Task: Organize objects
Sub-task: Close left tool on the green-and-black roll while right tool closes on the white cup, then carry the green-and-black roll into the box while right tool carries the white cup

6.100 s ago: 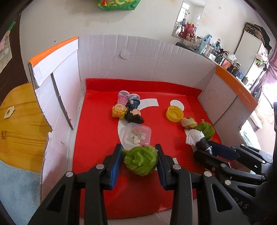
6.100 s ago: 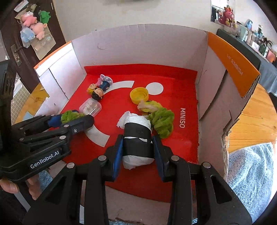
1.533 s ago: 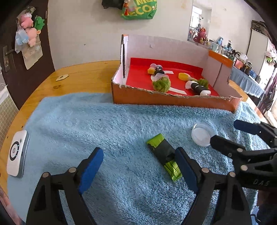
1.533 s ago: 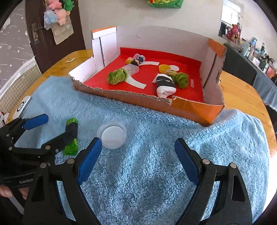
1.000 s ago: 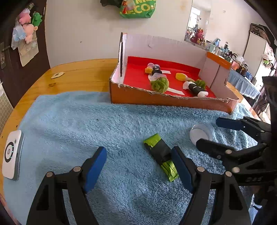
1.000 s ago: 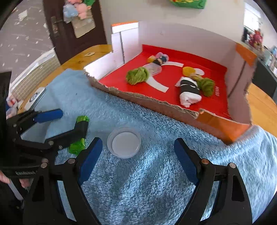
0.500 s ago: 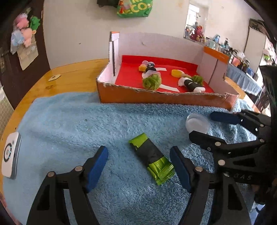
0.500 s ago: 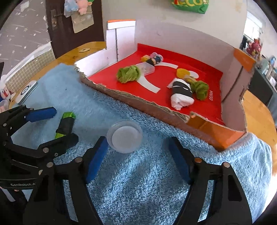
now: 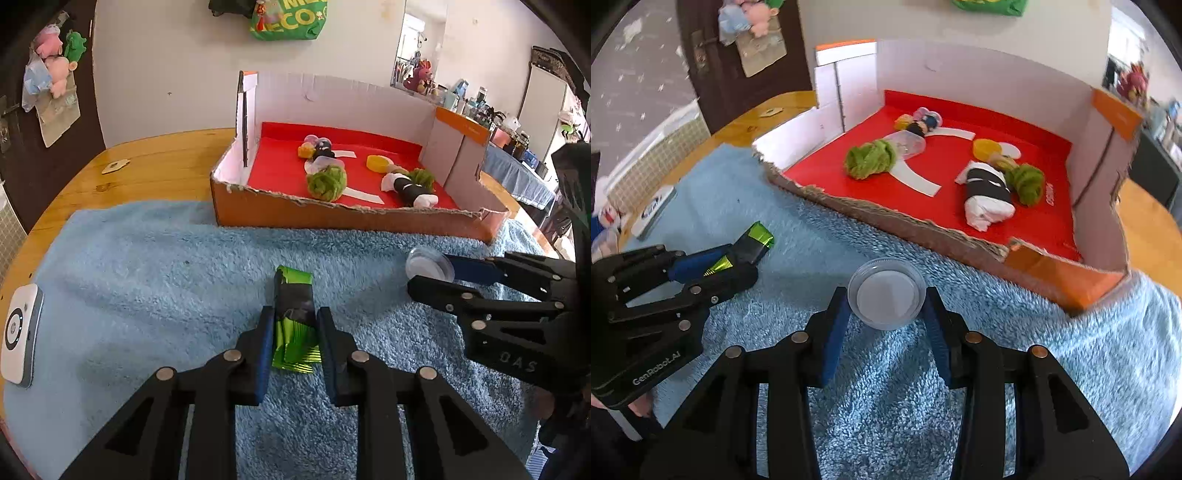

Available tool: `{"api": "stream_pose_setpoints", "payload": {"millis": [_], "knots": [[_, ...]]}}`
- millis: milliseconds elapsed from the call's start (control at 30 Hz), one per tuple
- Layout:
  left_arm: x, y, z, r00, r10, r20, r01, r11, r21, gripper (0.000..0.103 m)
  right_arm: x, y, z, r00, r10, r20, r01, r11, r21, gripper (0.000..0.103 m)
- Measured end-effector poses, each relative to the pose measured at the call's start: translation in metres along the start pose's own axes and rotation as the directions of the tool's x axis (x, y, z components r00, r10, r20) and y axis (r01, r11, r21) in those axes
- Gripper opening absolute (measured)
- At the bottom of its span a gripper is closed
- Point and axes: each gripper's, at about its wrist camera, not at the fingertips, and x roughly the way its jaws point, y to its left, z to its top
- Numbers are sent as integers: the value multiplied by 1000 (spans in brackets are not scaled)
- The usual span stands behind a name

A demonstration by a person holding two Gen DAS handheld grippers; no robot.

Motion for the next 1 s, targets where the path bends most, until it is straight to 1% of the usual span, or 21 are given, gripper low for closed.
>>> {"api": "stream_pose_setpoints", "payload": {"millis": [167, 600, 700, 733, 867, 1000], "knots": [[0, 3, 1, 1000, -14, 3, 14, 1000, -3, 23, -5, -6, -4, 1000, -11, 1, 11, 999, 46, 39], [-3, 14, 3, 999, -53, 11, 53, 998, -45, 22, -24, -6, -15, 1000, 1, 29, -5, 991, 130, 39], [-7, 14, 5, 998, -62, 23, 63, 997, -46, 18, -26, -5, -18, 1000, 2, 31, -6, 990, 141, 39], [-7, 14, 6, 998, -64, 26, 65, 997, -45, 15, -27, -5, -19, 999, 2, 32, -7, 989, 146, 39], [-5, 14, 7, 997, -65, 28, 66, 997, -37, 15, -30, -4, -20, 999, 5, 34, -10, 988, 153, 39], [-4, 16, 5, 997, -75, 30, 76, 996, -50, 14, -33, -3, -19, 999, 3, 41, -9, 988, 154, 39]]}}
